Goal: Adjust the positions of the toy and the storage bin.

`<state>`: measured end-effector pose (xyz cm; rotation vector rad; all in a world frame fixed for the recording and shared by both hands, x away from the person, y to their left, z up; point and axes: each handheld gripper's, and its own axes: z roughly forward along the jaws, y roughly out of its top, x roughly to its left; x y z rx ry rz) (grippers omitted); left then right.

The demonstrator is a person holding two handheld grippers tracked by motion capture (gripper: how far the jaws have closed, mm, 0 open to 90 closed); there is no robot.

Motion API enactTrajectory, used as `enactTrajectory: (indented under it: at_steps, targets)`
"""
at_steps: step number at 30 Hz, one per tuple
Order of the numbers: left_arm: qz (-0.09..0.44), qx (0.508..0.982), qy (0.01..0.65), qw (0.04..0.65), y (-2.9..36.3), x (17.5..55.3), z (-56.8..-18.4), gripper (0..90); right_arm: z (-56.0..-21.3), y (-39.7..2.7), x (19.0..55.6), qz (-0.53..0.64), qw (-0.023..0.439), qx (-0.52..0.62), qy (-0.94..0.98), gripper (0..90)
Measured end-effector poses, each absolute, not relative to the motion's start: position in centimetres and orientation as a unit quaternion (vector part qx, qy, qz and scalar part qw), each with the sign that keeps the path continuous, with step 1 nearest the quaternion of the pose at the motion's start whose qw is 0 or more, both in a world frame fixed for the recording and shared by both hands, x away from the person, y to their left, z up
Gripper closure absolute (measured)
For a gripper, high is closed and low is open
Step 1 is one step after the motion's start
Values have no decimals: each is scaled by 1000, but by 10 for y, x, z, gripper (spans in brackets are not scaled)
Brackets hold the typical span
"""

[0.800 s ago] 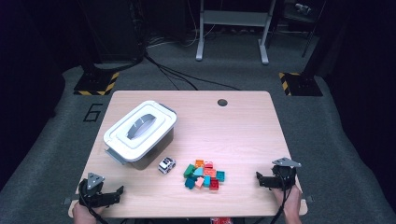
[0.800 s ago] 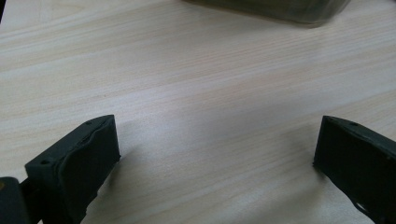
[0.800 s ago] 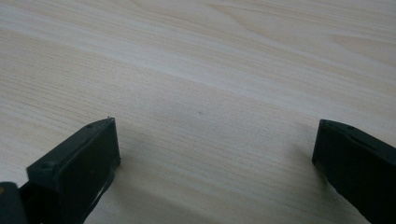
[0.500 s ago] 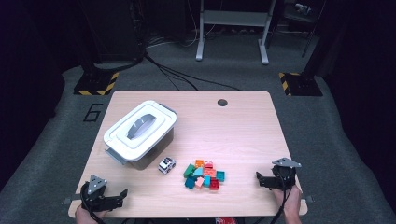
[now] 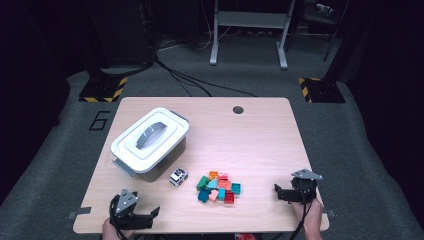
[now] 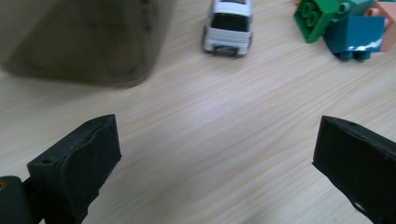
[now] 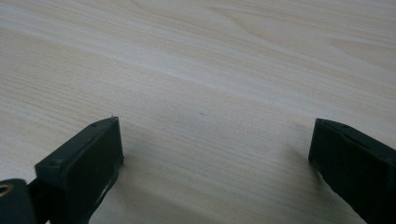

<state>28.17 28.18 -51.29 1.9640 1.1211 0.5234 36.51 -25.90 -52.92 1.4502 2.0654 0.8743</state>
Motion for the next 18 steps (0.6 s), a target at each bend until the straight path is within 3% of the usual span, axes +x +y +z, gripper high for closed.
enactTrajectory:
  at_steps: [18]
  targets:
    - [217,812,383,384,209,332,-516,8,-529,-258,364,319,238,524,753,36]
